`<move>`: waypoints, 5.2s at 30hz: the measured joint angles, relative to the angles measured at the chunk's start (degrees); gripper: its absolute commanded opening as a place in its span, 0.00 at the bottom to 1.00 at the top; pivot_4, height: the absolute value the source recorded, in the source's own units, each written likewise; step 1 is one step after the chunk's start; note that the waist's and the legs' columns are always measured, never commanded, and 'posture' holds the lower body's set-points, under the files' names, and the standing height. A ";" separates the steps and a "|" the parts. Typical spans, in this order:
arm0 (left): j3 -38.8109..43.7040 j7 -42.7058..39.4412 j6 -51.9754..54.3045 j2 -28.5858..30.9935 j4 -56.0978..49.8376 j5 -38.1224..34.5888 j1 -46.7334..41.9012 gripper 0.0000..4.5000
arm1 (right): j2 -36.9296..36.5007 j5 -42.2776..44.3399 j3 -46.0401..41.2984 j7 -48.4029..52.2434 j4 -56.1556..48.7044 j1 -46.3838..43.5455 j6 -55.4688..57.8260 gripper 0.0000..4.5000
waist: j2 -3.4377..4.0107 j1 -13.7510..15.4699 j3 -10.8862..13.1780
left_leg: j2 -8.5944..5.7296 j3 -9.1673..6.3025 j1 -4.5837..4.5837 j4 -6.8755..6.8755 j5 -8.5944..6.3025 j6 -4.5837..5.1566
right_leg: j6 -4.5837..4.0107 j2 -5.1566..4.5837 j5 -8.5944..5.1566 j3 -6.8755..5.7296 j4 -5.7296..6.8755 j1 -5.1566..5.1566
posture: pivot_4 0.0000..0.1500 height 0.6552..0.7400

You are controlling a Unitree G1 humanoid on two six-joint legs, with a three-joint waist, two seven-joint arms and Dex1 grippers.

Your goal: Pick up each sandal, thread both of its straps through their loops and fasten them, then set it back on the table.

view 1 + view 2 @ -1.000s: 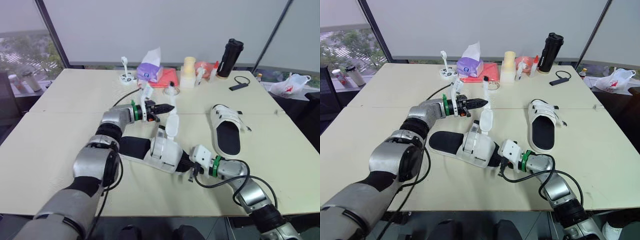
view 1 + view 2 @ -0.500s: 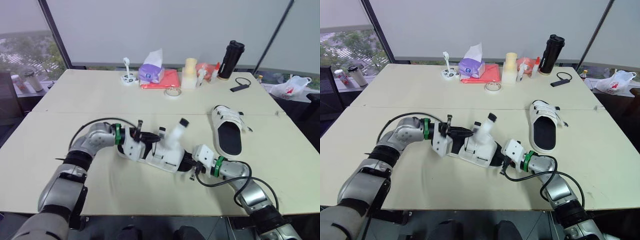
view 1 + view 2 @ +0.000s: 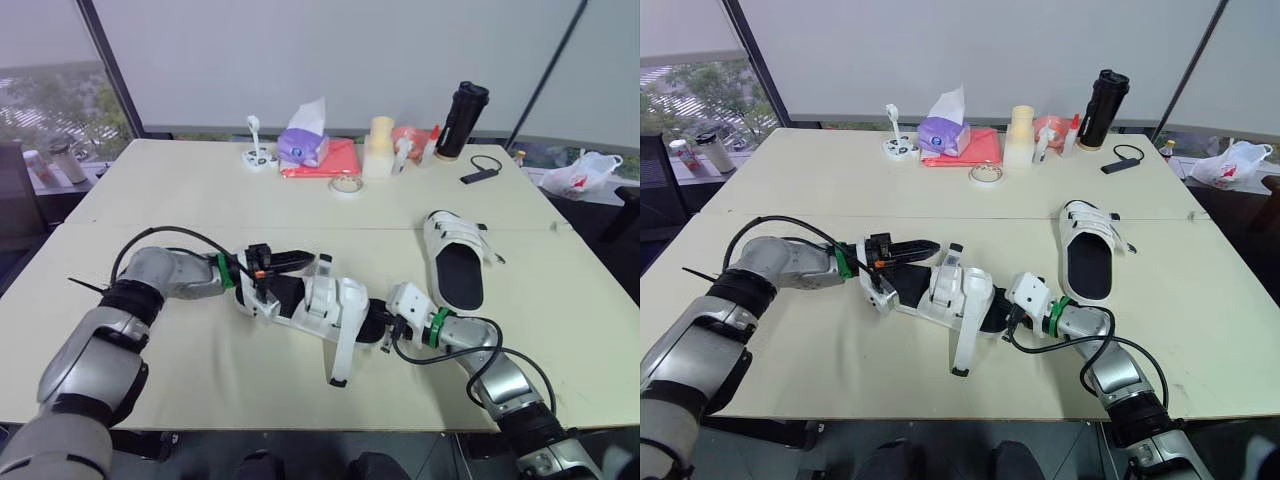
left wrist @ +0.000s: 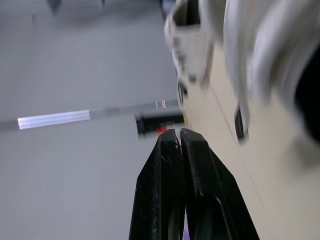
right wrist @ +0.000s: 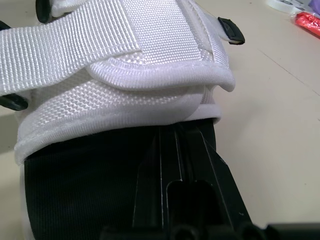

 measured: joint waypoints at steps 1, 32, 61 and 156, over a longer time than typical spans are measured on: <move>1.44 -4.54 -0.04 -1.34 2.62 -5.24 -0.30 0.14 | -0.05 0.00 -0.20 0.03 -0.03 0.32 0.00 0.00 | -0.01 0.16 0.00 | 0.00 0.02 0.00 0.02 0.00 0.00 | 0.00 0.00 0.00 0.00 -0.01 0.00 | 1.00 1.00; 8.21 -90.39 108.00 5.07 -64.60 -105.62 31.86 0.99 | 0.87 -0.16 -0.29 1.98 2.41 -1.55 -0.95 0.00 | 0.22 -0.87 -0.03 | 0.08 -0.28 0.06 0.03 -0.01 0.02 | -0.20 0.21 -0.10 0.30 -0.07 0.04 | 1.00 1.00; 5.51 -88.44 114.66 -9.52 -55.87 -101.60 28.46 0.01 | 1.81 -0.89 -0.24 0.49 2.48 -1.55 -0.93 0.00 | 0.22 -0.94 -0.04 | 0.09 -0.30 0.05 0.03 -0.01 0.02 | -0.12 0.17 -0.05 0.33 -0.07 0.04 | 1.00 1.00; 1.61 -114.81 90.57 -7.56 -35.72 -80.91 10.97 0.01 | 3.75 -2.30 0.42 -1.30 2.01 -0.85 -0.98 0.00 | 0.28 -1.33 -0.38 | 0.10 -0.28 0.07 -0.04 -0.15 0.26 | -0.28 0.28 -0.14 0.35 -0.14 0.01 | 1.00 1.00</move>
